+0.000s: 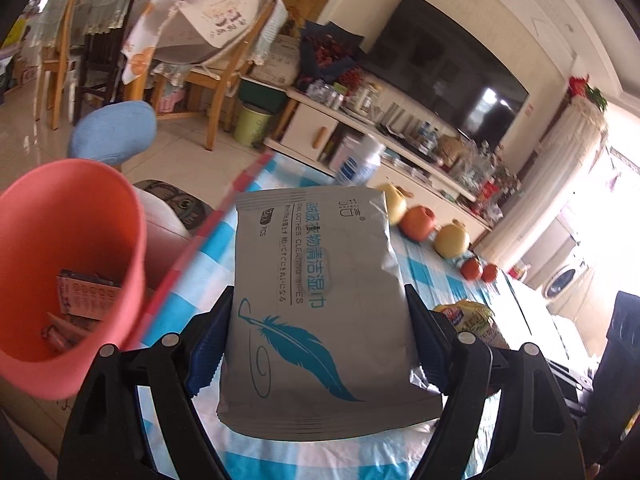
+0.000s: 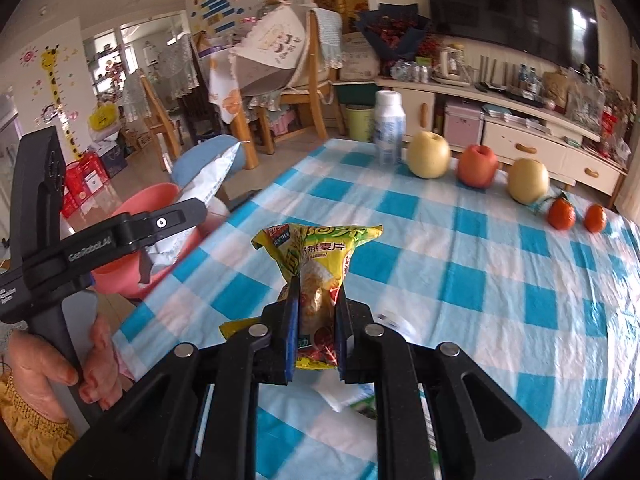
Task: Collect trash
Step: 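Carry both packs over the pink bucket and open both tools to drop them, then withdraw both tools from the bucket back over the table, then grasp the white MAGICDAY bag with the left tool while the right tool grasps the green-white packet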
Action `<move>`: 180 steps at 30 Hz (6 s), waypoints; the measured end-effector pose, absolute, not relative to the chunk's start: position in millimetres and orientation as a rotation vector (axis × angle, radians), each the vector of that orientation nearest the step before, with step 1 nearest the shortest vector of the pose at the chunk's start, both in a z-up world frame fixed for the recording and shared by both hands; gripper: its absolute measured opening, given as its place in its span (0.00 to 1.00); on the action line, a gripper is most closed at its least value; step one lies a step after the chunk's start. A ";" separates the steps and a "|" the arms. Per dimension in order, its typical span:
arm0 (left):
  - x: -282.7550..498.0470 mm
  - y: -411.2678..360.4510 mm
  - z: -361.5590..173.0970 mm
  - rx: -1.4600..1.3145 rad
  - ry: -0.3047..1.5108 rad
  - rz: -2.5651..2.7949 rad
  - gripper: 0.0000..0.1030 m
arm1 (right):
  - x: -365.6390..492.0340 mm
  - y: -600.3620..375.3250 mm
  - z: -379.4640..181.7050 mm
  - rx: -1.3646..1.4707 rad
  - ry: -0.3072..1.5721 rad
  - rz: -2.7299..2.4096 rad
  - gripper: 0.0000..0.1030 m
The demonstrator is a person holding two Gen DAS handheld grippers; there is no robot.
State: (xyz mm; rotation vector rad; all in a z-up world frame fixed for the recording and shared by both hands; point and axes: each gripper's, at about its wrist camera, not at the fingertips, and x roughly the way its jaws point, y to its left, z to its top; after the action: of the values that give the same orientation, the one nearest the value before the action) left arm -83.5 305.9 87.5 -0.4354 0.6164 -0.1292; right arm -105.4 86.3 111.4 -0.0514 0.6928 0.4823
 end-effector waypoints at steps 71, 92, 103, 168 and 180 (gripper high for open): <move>-68.4 400.3 68.0 -0.410 0.525 0.199 0.89 | -133.3 156.0 84.8 -0.054 0.676 0.591 0.92; -82.4 294.6 71.8 -0.113 0.573 0.038 0.90 | -149.1 88.0 94.7 0.000 0.653 0.567 0.93; -102.2 248.7 61.8 -0.028 0.617 -0.009 0.90 | -154.3 52.8 99.4 0.004 0.618 0.553 0.94; -49.6 121.3 11.7 -0.100 0.891 -0.289 0.66 | -114.4 -56.5 54.3 -0.029 0.900 0.715 0.96; -49.4 120.8 12.2 -0.097 0.892 -0.298 0.58 | -106.3 -36.5 35.7 -0.096 0.923 0.716 0.96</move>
State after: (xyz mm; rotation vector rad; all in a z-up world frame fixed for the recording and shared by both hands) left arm -49.4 120.8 12.2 -0.0970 0.8918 -0.2978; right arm -106.3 -36.5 35.7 -0.0956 0.9233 0.7161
